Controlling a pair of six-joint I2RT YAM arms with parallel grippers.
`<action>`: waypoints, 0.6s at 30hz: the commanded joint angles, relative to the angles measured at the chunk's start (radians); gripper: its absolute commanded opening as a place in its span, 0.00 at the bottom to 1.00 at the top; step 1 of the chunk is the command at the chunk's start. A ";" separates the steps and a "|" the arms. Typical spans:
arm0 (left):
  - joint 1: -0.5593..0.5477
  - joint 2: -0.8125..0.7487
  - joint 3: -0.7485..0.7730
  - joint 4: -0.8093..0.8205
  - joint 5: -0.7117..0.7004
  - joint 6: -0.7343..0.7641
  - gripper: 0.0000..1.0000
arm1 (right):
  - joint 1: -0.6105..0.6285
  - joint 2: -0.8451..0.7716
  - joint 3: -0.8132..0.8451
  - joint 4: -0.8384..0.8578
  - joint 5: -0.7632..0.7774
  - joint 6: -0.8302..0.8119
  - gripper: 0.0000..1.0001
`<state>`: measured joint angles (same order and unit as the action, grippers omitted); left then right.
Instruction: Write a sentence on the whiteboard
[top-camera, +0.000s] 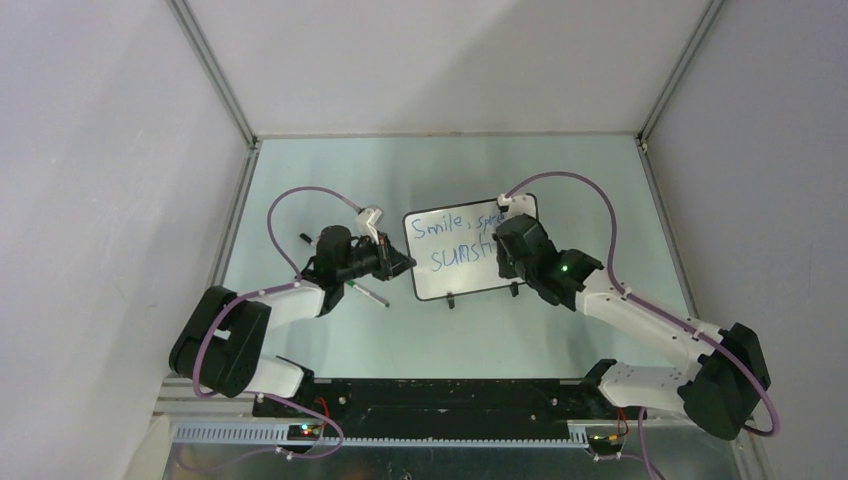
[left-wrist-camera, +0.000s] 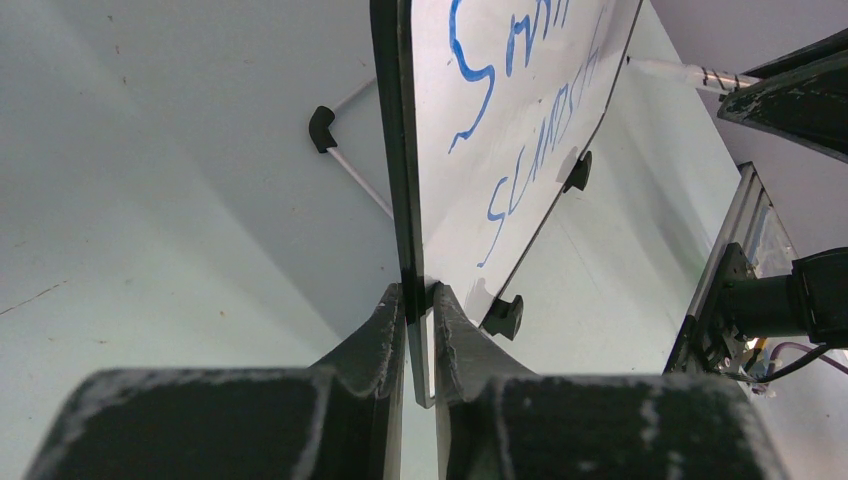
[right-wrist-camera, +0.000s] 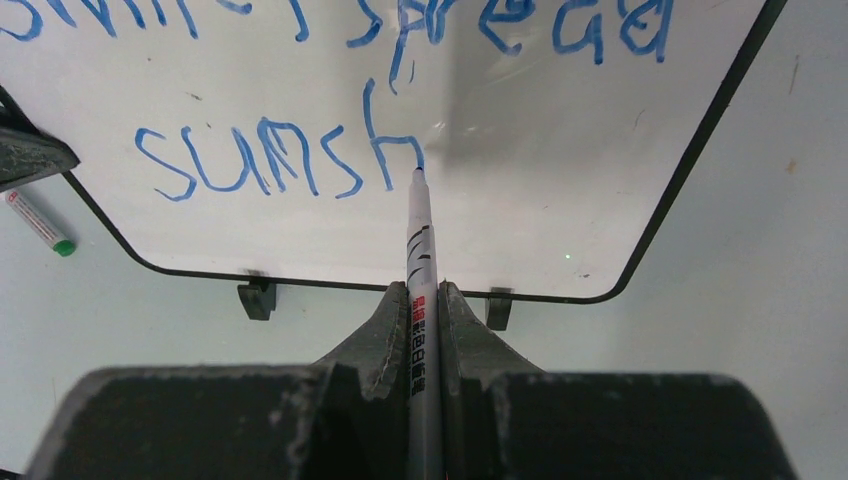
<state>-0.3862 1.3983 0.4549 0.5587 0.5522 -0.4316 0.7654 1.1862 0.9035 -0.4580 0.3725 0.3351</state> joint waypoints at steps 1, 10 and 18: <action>-0.011 -0.013 0.016 -0.045 -0.023 0.051 0.05 | -0.019 -0.016 0.034 0.039 0.017 -0.025 0.00; -0.010 -0.015 0.016 -0.045 -0.025 0.051 0.06 | -0.033 0.018 0.064 0.072 0.035 -0.041 0.00; -0.011 -0.014 0.016 -0.044 -0.023 0.051 0.06 | -0.049 0.034 0.069 0.084 0.040 -0.046 0.00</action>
<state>-0.3870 1.3972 0.4549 0.5583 0.5522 -0.4252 0.7277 1.2060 0.9276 -0.4141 0.3870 0.3012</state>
